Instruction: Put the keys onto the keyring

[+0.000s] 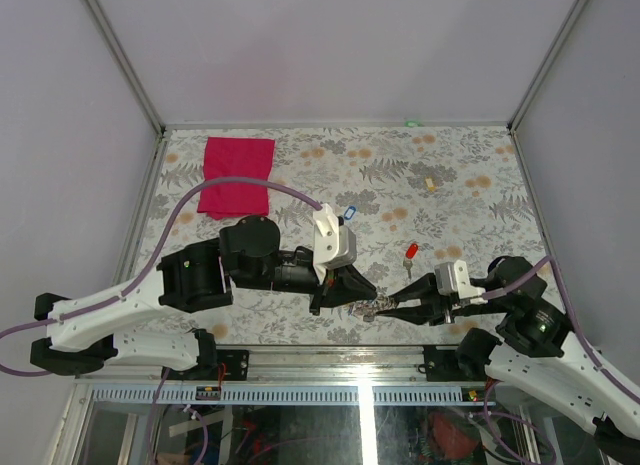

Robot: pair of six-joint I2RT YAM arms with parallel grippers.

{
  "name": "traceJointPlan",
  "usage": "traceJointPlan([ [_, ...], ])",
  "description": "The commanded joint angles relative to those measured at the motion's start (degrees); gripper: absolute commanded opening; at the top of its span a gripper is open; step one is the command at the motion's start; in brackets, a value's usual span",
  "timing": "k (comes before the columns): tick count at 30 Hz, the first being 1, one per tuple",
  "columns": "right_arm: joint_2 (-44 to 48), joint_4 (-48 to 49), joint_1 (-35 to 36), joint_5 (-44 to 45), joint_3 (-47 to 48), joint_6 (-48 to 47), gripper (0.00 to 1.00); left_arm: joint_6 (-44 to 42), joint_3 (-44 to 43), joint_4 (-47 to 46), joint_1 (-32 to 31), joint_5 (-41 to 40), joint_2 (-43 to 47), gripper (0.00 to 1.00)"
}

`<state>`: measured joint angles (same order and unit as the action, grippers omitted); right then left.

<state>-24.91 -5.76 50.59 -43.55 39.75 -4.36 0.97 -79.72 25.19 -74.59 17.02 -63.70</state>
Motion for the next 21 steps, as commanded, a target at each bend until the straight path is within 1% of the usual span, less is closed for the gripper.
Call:
traceJointPlan([
  [1,0.1,5.2,0.0,-0.5,0.1,3.2,0.11,-1.1,-2.3,-1.7,-0.1,0.1,0.5,0.0],
  [3,0.6,5.8,-0.1,0.2,-0.1,4.2,0.07,-1.0,-1.9,-2.2,-0.1,-0.8,0.7,0.07],
  [7,2.3,7.6,0.0,3.4,-0.9,6.3,0.02,-0.5,-1.0,-3.7,-0.1,-3.1,1.7,0.28],
  [10,4.2,7.7,-0.1,8.3,-1.1,7.1,0.0,0.5,0.8,-5.9,-0.1,-7.1,3.5,0.38],
  [13,6.3,8.2,0.0,13.2,-1.4,8.2,0.0,2.0,3.6,-8.8,-0.1,-14.3,6.5,0.44],
  [17,8.6,9.9,-0.1,20.4,-1.4,10.2,0.0,4.0,8.7,-12.6,-0.2,-27.7,10.0,0.48],
  [19,9.0,10.7,0.0,23.5,-1.1,11.3,0.0,4.2,10.2,-13.1,0.0,-32.1,10.5,0.49],
  [21,9.2,11.7,-0.1,25.7,-0.7,11.9,0.0,4.2,11.0,-13.1,-0.1,-34.5,10.3,0.5],
])
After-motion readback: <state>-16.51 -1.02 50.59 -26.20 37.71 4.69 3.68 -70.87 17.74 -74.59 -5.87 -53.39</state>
